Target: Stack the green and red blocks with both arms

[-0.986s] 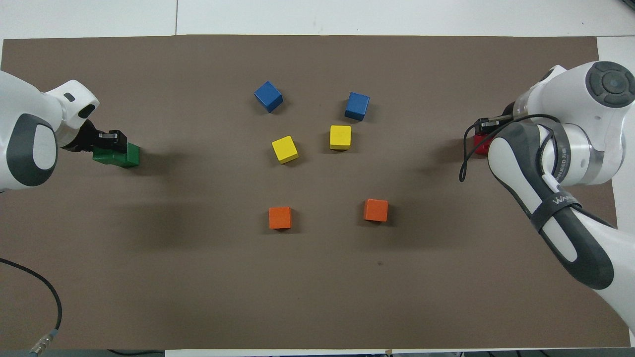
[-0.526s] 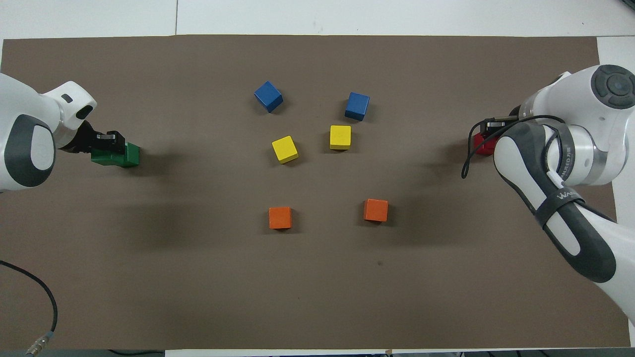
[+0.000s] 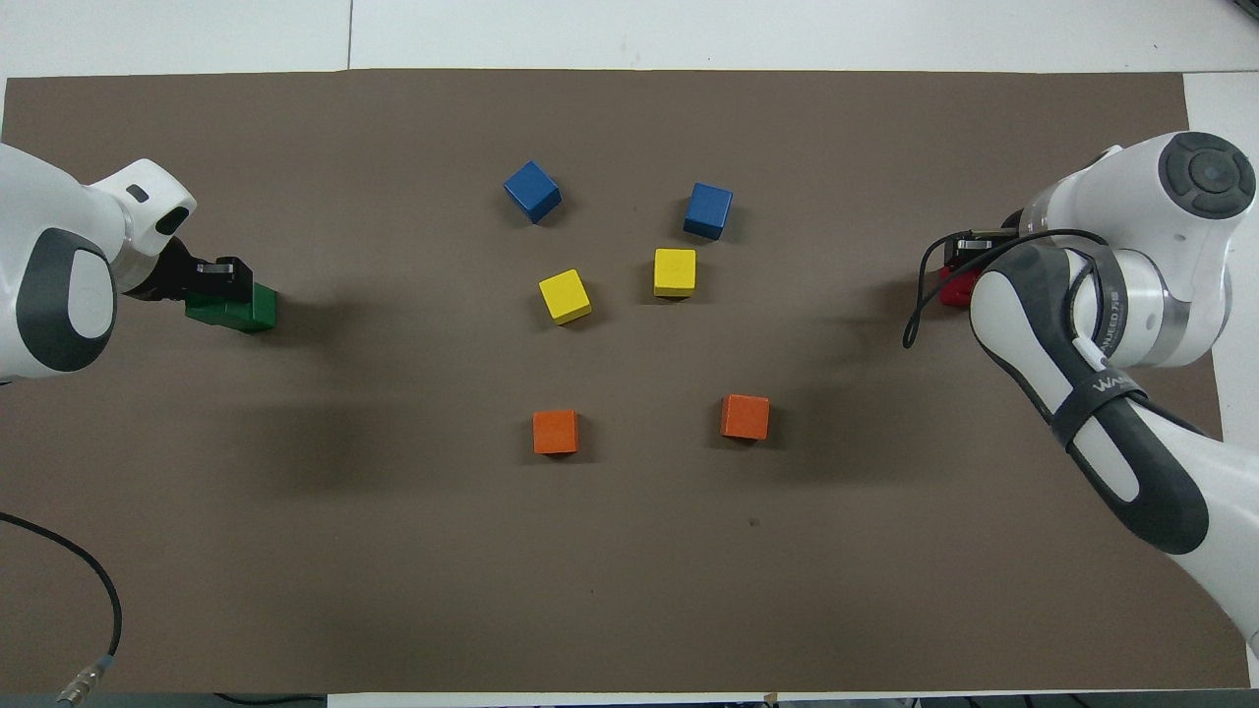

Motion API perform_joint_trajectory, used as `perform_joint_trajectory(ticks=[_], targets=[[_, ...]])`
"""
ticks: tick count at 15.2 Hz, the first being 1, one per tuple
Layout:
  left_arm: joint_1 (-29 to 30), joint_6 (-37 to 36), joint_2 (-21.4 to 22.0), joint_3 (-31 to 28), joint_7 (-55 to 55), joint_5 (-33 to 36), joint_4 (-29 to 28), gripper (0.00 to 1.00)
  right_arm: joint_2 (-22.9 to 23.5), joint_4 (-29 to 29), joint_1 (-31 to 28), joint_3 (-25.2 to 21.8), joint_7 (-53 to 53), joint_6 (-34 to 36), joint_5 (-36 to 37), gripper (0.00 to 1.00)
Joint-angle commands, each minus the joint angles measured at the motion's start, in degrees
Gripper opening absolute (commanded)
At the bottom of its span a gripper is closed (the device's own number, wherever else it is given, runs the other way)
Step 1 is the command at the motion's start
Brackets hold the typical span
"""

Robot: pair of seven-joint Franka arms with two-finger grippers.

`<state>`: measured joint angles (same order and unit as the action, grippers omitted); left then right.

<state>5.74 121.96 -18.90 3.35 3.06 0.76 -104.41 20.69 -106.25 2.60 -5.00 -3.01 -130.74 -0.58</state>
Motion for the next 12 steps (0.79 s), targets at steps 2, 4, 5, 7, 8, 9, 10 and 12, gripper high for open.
perform_joint_trajectory(ticks=[2,4,5,7,8,9,10,12], targets=[[0.1,2.0,0.7,-0.1,0.0,-0.6,-3.0,1.0,-0.1,-0.5,-0.7,0.5,-2.7,-1.1,-0.6,0.0],[0.5,1.4,1.1,-0.2,-0.2,-0.6,-2.9,1.0,-0.1,-0.7,-0.7,0.5,-3.0,-1.1,-0.7,0.0],[0.6,0.9,1.4,-0.2,-0.3,-0.6,-2.6,1.0,-0.2,-0.8,-0.7,0.5,-3.0,-1.1,-0.6,0.1],[0.6,-0.5,2.9,-0.2,-0.4,-0.6,-2.6,1.0,-0.2,-0.8,-0.7,0.5,-2.9,-1.2,-0.6,1.0],[0.6,-1.6,3.5,-0.2,-0.5,-0.6,-2.4,1.0,-0.2,-0.8,-0.7,0.5,-3.0,-1.2,-0.6,1.0],[0.6,-2.8,4.7,-0.2,-0.5,-0.5,-2.4,1.0,-0.2,-0.8,-0.6,0.5,-3.0,-1.2,-0.6,1.0],[0.6,-4.3,5.9,-0.3,-0.5,-0.6,-1.9,1.0,-0.1,-0.7,-0.6,0.5,-3.0,-1.2,-0.6,1.0],[1.0,-9.3,8.0,-0.4,-0.5,-0.6,0.0,1.0,-0.2,-0.5,-0.6,0.5,-3.0,-1.1,-0.6,1.0]])
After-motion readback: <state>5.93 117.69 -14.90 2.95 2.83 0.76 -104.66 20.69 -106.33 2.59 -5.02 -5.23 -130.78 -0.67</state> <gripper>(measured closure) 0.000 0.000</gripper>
